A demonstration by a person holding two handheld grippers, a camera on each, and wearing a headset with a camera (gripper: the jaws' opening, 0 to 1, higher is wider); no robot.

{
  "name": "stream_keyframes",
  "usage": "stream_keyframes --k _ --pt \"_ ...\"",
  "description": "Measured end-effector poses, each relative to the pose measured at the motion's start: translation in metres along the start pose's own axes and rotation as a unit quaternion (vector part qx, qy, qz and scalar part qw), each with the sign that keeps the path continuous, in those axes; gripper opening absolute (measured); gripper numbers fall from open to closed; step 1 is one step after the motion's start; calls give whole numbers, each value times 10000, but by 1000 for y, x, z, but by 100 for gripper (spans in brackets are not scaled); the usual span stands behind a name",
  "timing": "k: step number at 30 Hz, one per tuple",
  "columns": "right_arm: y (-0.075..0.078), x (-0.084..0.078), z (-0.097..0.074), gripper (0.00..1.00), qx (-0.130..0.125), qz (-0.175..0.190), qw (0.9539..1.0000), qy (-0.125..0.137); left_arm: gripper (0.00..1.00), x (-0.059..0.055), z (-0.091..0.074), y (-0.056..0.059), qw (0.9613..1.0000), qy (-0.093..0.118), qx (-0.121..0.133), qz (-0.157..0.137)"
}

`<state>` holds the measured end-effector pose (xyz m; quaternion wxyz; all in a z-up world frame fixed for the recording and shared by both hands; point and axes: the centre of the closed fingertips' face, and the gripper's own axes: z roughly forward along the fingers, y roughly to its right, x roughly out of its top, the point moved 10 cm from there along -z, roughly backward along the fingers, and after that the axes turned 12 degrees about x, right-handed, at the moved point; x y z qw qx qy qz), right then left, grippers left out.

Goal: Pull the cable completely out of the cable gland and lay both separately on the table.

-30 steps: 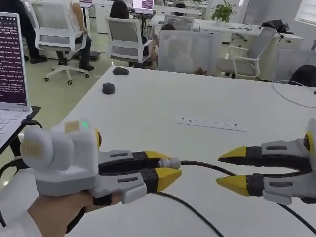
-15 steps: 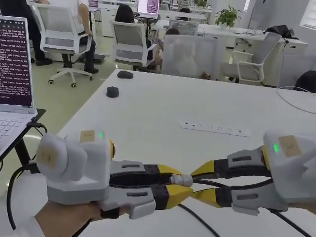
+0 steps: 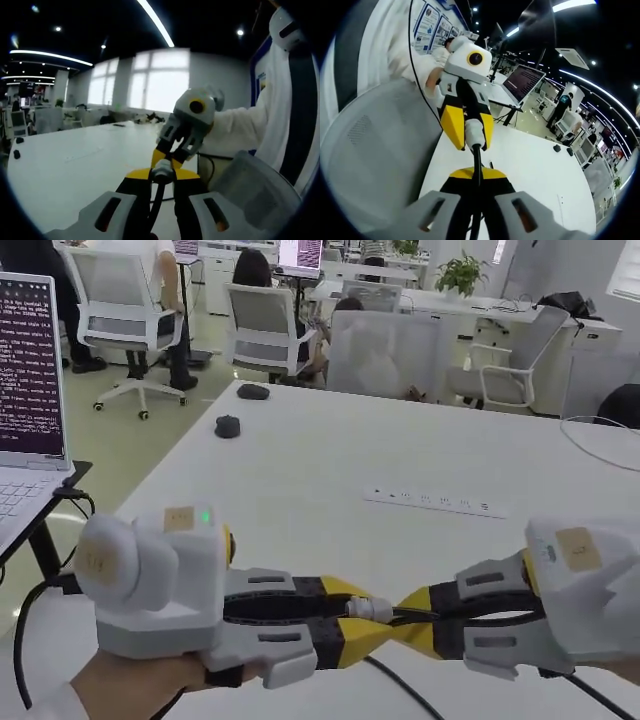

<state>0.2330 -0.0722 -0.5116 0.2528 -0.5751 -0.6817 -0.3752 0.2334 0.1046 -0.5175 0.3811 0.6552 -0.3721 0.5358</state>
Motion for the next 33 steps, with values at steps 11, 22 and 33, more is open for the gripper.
stream_keyframes --k 11,22,33 --pt "2 -13 -9 1 -149 147 9998 -15 16 1 -2 -2 10000 1 87 14" --pt "0 -45 -28 1 -401 516 9976 -208 16 2 -5 -6 9997 60 213 -29" --pt "-4 -78 -42 1 -597 973 9925 -435 16 7 -10 -13 9988 237 399 -182"
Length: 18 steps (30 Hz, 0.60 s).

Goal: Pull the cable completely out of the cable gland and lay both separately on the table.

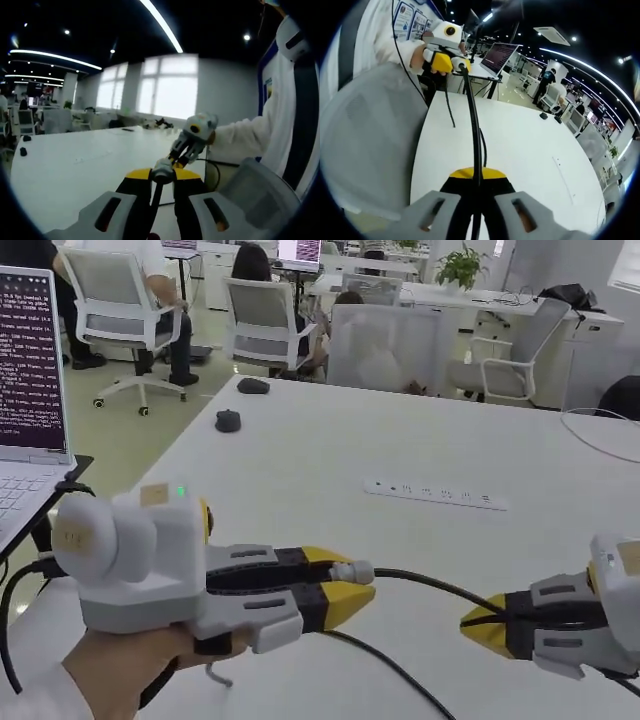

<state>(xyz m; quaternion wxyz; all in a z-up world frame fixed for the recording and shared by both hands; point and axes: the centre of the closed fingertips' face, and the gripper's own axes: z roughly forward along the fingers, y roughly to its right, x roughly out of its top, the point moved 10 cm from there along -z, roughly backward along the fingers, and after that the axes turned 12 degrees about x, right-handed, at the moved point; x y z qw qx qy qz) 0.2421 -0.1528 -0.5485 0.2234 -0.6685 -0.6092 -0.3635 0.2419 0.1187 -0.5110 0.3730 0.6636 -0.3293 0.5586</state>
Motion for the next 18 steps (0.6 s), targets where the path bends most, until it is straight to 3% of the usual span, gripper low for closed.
stream_keyframes --k 11,18 --pt "5 6 -1 1 -123 203 9997 108 16 1 -1 -1 9999 38 143 -16" --pt "4 34 -13 16 -279 29 9981 540 16 2 -2 -6 9994 69 352 -20"
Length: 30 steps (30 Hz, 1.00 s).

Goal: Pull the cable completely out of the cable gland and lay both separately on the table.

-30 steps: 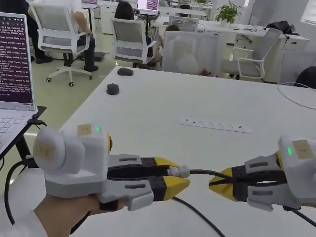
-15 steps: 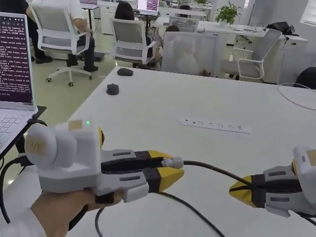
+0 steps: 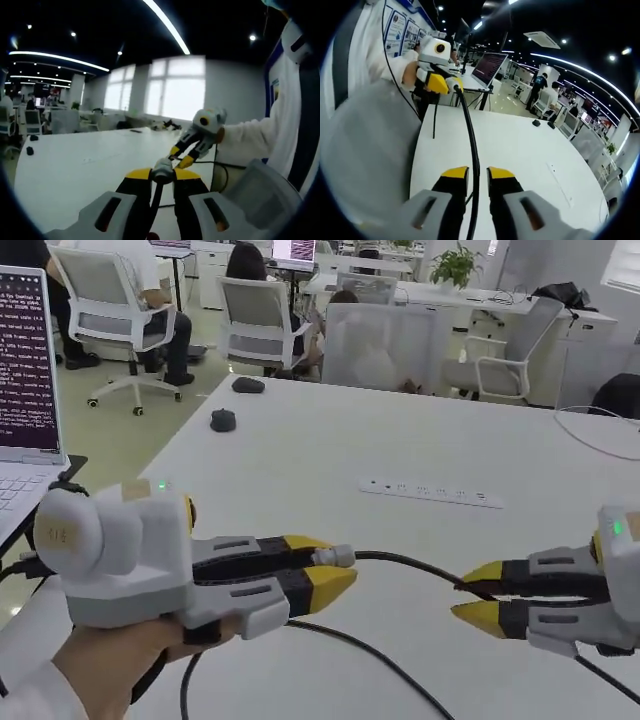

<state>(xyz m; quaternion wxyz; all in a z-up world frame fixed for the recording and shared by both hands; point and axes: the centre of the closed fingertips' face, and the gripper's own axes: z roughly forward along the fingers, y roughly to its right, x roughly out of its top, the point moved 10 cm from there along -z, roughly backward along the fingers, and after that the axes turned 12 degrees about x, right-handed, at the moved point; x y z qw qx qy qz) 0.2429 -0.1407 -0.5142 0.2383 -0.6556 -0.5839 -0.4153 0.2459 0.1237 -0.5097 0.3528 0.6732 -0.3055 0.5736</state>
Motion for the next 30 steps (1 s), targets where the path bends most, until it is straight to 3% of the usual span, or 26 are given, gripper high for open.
stream_keyframes --k 4,8,14,19,23,24,30 --pt "-3 21 1 20 0 -207 9994 278 16 0 -1 -3 9999 -9 141 52" --pt "-9 42 9 20 97 -535 9979 360 16 0 -1 -4 9998 -27 199 93" --pt "-13 65 25 18 185 -929 9944 462 16 -3 3 5 9982 -197 101 550" --pt "-17 68 38 13 383 -1200 9917 277 16 -6 6 9 9963 -342 28 793" --pt "-19 63 45 9 534 -1362 9892 15 16 -7 6 11 9957 -337 -66 856" --pt "-19 62 45 5 545 -1447 9880 21 16 -7 7 11 9955 -351 -46 877" --pt "-18 56 46 4 552 -1400 9886 92 16 -9 7 9 9952 -414 -51 887"
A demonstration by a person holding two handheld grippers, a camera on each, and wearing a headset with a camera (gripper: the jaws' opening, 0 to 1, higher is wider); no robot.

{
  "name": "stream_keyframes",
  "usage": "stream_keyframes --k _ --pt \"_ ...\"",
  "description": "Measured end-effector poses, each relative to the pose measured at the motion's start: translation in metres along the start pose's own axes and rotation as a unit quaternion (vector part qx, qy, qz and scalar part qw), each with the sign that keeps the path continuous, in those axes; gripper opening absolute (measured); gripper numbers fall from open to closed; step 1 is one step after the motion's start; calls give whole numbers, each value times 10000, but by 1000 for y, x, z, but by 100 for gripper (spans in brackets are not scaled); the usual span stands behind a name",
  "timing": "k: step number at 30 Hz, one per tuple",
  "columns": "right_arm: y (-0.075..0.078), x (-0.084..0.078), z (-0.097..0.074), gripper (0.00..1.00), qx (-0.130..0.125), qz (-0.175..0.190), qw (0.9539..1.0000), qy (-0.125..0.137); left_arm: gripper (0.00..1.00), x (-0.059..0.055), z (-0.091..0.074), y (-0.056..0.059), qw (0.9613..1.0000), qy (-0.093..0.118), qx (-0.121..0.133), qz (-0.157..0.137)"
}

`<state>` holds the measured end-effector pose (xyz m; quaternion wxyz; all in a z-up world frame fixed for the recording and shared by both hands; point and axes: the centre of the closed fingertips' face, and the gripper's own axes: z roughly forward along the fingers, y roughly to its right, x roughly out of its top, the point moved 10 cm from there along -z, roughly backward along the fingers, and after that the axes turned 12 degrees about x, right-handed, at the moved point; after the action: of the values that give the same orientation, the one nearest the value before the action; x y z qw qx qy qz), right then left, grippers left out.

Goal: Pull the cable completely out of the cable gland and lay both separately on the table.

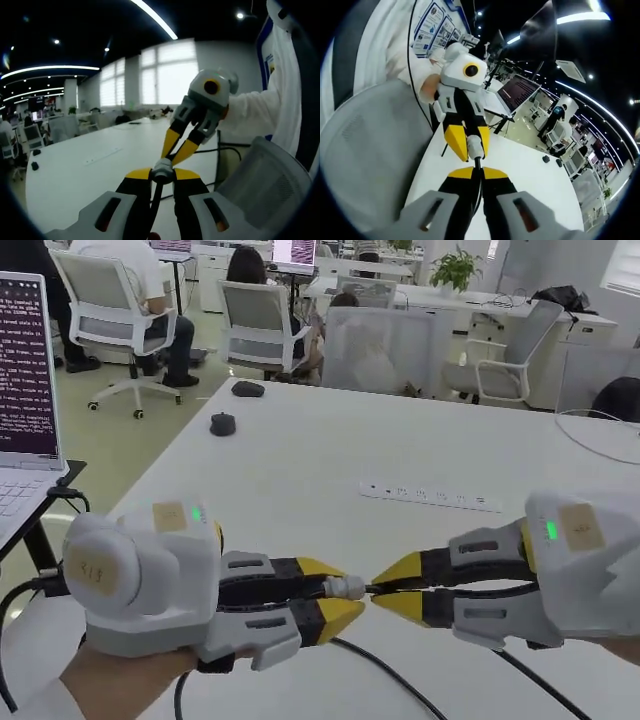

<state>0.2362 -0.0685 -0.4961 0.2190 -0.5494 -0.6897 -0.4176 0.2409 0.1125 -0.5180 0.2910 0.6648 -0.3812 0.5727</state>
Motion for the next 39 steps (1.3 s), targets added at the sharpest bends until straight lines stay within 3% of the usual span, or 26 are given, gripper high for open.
stream_keyframes --k 7,15,28,39 --pt "0 -13 -7 4 -153 223 9996 80 16 0 -1 -4 9999 -24 97 -49" --pt "-3 -37 -20 4 -315 544 9980 -51 16 0 -2 -7 9998 -21 175 -77" --pt "-15 -90 -38 4 -532 1330 9885 -475 16 1 -5 -11 9994 16 310 -175" --pt "-14 -90 -32 4 -525 1535 9850 -592 16 -1 -4 -8 9995 -67 316 -60"
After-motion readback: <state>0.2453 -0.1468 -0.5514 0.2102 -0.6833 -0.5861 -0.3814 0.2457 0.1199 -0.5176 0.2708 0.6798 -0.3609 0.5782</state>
